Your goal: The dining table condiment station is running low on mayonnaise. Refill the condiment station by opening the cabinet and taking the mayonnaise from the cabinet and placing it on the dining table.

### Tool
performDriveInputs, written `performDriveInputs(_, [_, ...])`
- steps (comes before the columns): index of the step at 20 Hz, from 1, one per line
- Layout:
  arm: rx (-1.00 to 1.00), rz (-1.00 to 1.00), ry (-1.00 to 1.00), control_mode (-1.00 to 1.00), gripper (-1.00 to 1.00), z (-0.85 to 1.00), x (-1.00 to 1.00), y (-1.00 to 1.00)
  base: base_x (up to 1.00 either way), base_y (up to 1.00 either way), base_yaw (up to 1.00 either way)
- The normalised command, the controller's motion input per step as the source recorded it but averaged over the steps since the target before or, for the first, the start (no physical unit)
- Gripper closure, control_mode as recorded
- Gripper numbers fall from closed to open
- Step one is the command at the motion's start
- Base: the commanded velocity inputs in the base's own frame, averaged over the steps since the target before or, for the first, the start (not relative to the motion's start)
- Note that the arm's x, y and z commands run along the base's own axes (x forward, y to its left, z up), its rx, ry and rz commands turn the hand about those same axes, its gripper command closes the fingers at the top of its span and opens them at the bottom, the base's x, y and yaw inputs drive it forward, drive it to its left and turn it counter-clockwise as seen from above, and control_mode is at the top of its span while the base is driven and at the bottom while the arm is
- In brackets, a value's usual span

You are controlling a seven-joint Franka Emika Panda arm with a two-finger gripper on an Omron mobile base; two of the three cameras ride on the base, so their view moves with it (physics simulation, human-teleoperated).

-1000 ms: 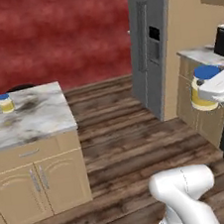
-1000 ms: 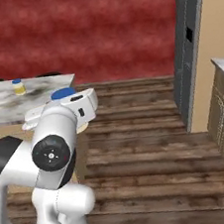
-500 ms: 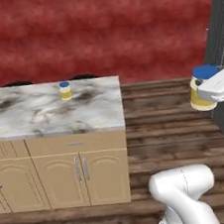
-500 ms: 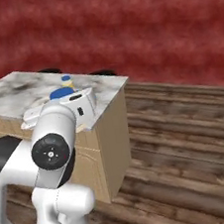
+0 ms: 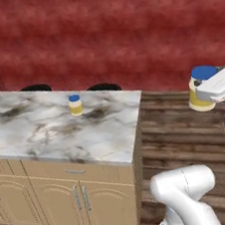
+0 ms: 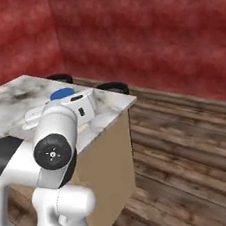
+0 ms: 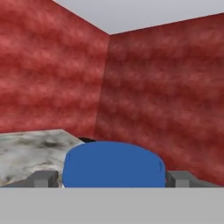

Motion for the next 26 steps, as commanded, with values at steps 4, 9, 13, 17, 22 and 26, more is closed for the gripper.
performDriveInputs(4, [0.00,0.00,0.00,1.00,1.00,0.00,0.00,0.00,0.66,-1.00,0.35])
performDriveInputs(9, [0.00,0.00,0.00,1.00,1.00,0.00,0.00,0.00,0.51,-1.00,0.33])
performDriveInputs(13, [0.00,0.00,0.00,1.00,1.00,0.00,0.00,0.00,0.43,-1.00,0.31])
performDriveInputs(17, [0.00,0.00,0.00,1.00,1.00,0.00,0.00,0.00,0.63,-0.98,0.34])
performDriveInputs(22, [0.00,0.00,0.00,1.00,1.00,0.00,0.00,0.00,0.84,-0.88,0.36])
performDriveInputs(26, [0.00,0.00,0.00,1.00,1.00,0.00,0.00,0.00,0.98,-0.81,0.38])
